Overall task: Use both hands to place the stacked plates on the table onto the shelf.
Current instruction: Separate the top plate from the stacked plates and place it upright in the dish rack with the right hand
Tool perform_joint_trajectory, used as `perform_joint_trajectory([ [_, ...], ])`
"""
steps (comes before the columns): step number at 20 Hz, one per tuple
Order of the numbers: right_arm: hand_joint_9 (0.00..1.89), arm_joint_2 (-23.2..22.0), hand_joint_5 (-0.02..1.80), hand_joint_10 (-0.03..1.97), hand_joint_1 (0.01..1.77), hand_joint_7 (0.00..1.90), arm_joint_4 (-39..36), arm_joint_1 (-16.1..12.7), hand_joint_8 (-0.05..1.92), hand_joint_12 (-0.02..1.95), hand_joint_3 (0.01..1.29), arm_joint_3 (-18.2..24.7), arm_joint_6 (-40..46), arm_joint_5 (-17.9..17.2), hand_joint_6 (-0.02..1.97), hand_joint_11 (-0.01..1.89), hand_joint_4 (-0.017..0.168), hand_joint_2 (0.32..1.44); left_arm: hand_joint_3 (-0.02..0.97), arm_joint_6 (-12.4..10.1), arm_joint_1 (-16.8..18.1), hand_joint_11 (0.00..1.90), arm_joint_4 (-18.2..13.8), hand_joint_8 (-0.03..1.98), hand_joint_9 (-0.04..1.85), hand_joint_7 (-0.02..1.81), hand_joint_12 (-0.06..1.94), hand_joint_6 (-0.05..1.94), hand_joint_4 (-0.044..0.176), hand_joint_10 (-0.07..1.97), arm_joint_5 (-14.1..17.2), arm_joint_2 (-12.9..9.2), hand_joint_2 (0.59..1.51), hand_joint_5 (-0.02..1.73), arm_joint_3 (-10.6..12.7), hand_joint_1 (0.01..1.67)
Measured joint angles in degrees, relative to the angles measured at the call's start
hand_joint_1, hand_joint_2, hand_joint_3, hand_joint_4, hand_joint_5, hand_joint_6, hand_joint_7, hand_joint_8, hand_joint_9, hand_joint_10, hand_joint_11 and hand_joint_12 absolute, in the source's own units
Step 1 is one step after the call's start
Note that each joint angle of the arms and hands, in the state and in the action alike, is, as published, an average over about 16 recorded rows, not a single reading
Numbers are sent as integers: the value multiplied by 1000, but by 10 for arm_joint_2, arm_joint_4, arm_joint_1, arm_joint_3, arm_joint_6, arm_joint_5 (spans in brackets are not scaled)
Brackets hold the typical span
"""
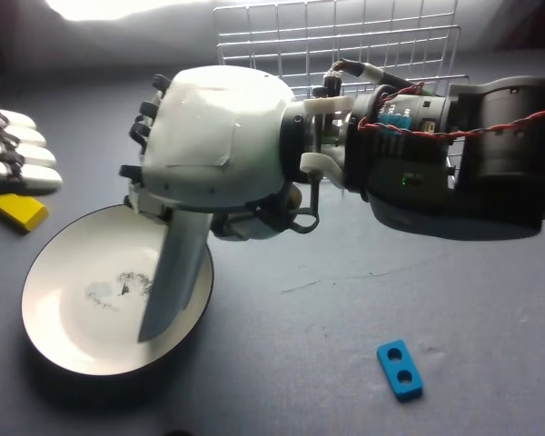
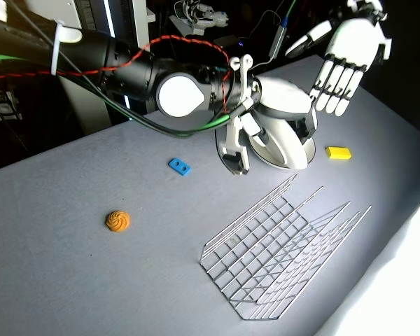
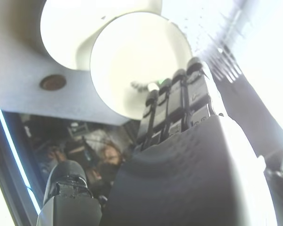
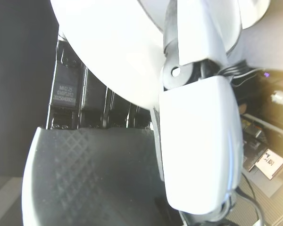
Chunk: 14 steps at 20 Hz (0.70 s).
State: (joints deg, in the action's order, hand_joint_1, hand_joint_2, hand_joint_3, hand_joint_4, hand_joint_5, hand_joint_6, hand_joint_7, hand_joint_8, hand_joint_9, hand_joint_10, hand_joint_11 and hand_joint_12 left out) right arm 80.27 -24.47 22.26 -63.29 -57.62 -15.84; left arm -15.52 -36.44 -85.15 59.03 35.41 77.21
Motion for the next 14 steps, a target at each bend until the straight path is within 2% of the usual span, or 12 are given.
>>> perform_joint_trajectory([
  [7, 1029, -46, 993, 969, 1342, 1118, 21, -41, 669, 951, 14, 63, 0, 16, 955, 807, 2, 931, 20, -44, 67, 14, -63, -3, 20, 19, -3, 18, -2, -64, 14, -29, 1008, 15, -2, 14],
  [14, 1062, -101, 983, 975, 1345, 1100, 59, -95, 689, 983, 14, 113, 6, 59, 917, 825, 1, 931, 20, -62, 96, 14, -95, -3, 19, 18, -3, 18, -2, -64, 18, -34, 1012, 15, -3, 14],
])
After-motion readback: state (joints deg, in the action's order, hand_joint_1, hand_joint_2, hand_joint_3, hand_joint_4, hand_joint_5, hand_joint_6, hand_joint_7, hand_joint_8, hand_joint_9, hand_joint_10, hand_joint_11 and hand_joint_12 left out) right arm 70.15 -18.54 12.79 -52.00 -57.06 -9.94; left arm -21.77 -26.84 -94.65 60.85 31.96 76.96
